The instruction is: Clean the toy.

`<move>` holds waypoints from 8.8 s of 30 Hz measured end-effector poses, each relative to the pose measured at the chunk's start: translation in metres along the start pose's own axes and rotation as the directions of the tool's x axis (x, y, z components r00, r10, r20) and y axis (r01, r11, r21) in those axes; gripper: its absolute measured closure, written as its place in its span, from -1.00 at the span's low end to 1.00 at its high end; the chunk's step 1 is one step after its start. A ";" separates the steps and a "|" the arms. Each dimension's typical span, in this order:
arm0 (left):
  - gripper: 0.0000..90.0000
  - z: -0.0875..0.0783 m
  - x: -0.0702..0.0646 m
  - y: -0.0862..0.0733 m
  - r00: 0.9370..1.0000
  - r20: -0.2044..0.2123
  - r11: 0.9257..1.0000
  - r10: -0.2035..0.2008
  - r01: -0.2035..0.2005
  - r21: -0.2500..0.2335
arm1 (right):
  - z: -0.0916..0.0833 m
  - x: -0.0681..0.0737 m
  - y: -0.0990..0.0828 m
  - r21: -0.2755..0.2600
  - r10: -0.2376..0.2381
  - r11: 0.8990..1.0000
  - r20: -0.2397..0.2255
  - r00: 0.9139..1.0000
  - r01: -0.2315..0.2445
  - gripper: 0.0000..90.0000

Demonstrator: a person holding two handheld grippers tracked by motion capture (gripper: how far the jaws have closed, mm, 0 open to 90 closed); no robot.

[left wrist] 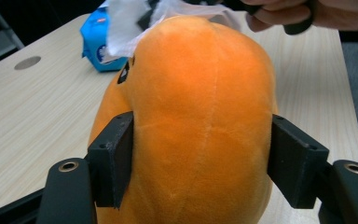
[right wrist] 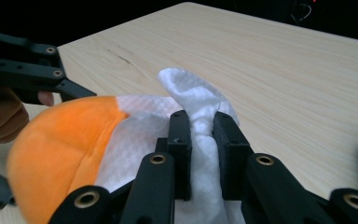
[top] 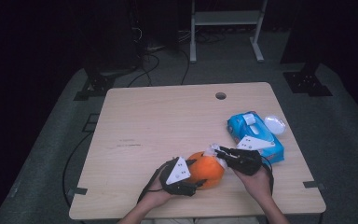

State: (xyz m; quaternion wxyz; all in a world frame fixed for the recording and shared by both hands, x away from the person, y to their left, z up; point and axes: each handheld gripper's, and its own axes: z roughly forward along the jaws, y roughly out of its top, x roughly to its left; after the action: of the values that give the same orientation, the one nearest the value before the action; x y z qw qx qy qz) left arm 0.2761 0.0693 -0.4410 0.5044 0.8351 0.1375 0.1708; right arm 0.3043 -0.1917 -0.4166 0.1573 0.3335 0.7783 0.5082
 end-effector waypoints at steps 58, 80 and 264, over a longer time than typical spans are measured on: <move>-0.57 0.001 0.005 0.005 0.992 -0.056 0.993 -0.111 0.109 -0.037 | -0.004 0.024 0.013 -0.056 -0.086 0.995 0.004 0.996 0.087 0.73; -0.10 -0.005 0.011 0.005 0.993 -0.031 0.993 -0.116 0.115 -0.023 | -0.006 0.032 0.017 -0.092 -0.086 0.992 -0.025 0.996 0.084 0.73; 0.08 -0.014 0.021 0.005 0.992 -0.007 0.992 -0.129 0.129 0.003 | -0.004 0.034 0.013 -0.109 -0.027 0.994 -0.107 0.994 0.016 0.73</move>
State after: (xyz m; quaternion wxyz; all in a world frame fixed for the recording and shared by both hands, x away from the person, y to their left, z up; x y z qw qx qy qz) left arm 0.2892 0.0864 -0.4270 0.5123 0.8249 0.1931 0.1406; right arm 0.2819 -0.1682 -0.3997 0.1383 0.2881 0.7606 0.5652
